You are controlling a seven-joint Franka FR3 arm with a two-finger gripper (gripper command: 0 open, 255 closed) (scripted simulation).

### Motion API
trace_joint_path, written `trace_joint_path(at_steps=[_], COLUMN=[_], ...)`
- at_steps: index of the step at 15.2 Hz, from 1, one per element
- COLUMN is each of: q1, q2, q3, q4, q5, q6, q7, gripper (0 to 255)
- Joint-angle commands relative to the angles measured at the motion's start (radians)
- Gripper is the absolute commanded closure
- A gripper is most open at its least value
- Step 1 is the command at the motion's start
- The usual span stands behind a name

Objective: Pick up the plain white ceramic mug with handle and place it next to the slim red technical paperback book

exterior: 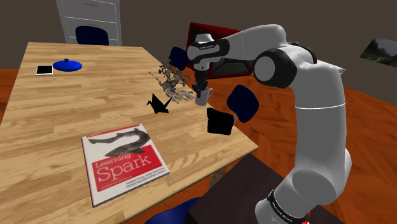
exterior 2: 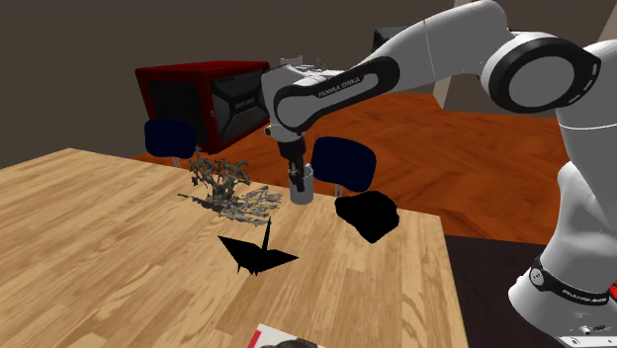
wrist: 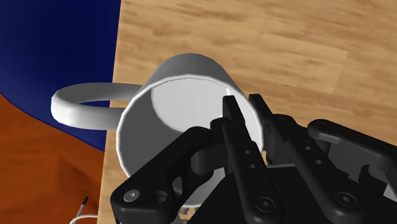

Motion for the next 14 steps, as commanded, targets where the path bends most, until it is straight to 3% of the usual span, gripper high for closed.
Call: trace_joint_path(at_steps=[1,14], q1=[-0.001,-0.005], q2=[-0.008,-0.034], q3=[-0.001,-0.005], q4=[0.014,0.148], q5=[-0.001,-0.005], q6=[-0.021,-0.181], q7=[-0.002,-0.007], gripper=[255,255])
